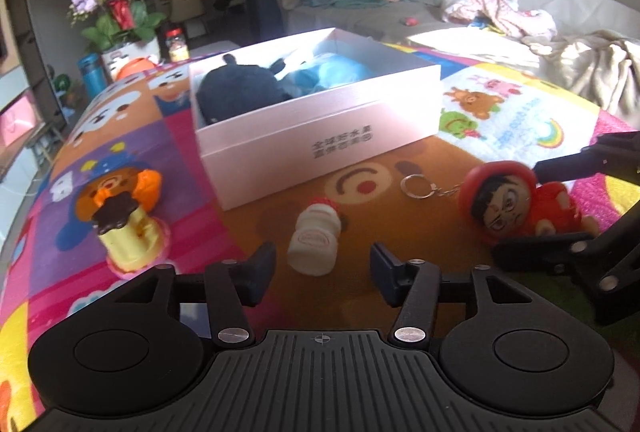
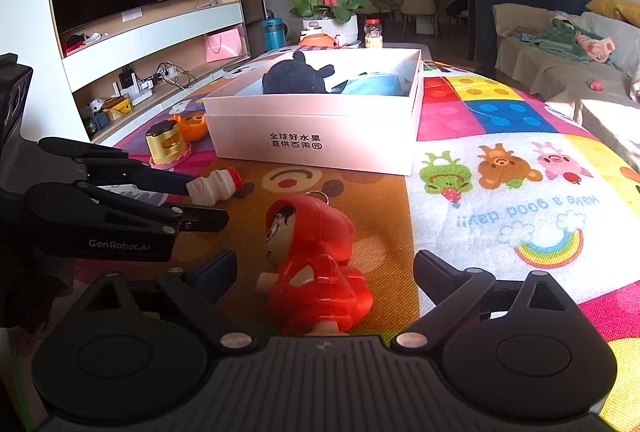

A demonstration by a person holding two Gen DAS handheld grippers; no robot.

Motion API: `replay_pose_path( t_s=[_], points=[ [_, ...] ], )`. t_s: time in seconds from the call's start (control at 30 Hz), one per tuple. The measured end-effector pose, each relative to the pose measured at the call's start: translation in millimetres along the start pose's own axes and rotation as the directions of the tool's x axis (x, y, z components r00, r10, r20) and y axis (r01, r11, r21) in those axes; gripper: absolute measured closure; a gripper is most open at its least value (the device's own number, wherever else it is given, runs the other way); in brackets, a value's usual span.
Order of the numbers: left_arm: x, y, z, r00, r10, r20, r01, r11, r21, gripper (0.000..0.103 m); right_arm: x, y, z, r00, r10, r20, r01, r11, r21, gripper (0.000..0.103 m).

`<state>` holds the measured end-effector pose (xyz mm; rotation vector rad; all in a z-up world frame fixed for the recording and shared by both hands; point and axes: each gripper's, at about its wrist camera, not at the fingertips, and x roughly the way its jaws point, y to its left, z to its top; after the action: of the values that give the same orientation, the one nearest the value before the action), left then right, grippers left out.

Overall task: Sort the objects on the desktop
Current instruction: 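Close the right tool around the red hooded doll on the mat, then lift the red doll and drop it into the pink box with the right tool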

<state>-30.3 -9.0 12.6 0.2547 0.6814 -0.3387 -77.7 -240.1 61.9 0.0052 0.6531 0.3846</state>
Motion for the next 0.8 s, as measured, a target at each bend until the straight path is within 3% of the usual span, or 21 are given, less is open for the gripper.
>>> replay_pose_path(
  t_s=[0.17, 0.37, 0.43, 0.57, 0.7, 0.8],
  points=[
    [-2.5, 17.3, -2.9, 0.993, 0.118, -0.018, -0.118, 0.992, -0.032, 0.035, 0.1, -0.1, 0.1, 1.0, 0.0, 0.0, 0.0, 1.0, 0.0, 0.006],
    [-1.2, 29.8, -2.2, 0.986, 0.162, -0.037, -0.165, 0.977, -0.133, 0.035, 0.2, 0.0, -0.2, 1.0, -0.006, -0.003, 0.006, 1.0, 0.0, 0.005],
    [-2.1, 30.6, -1.6, 0.99, 0.139, -0.033, -0.142, 0.976, -0.163, 0.035, 0.5, 0.0, 0.3, 1.0, -0.007, -0.005, 0.007, 1.0, 0.0, 0.004],
    [-3.2, 21.9, 2.8, 1.0, -0.003, -0.014, 0.0, 0.979, -0.202, 0.034, 1.4, 0.1, 0.4, 1.0, -0.006, -0.011, 0.006, 1.0, 0.0, 0.003],
    [6.5, 4.8, 10.4, 1.0, -0.003, 0.001, 0.003, 0.989, -0.15, 0.038, 1.9, 0.1, 0.4, 1.0, -0.005, -0.015, 0.005, 1.0, 0.001, 0.003],
    [17.4, 1.9, 14.7, 1.0, 0.001, -0.006, -0.002, 0.99, -0.143, 0.048, 2.3, 0.5, 0.4, 1.0, -0.009, -0.017, 0.009, 1.0, 0.001, 0.003]
  ],
)
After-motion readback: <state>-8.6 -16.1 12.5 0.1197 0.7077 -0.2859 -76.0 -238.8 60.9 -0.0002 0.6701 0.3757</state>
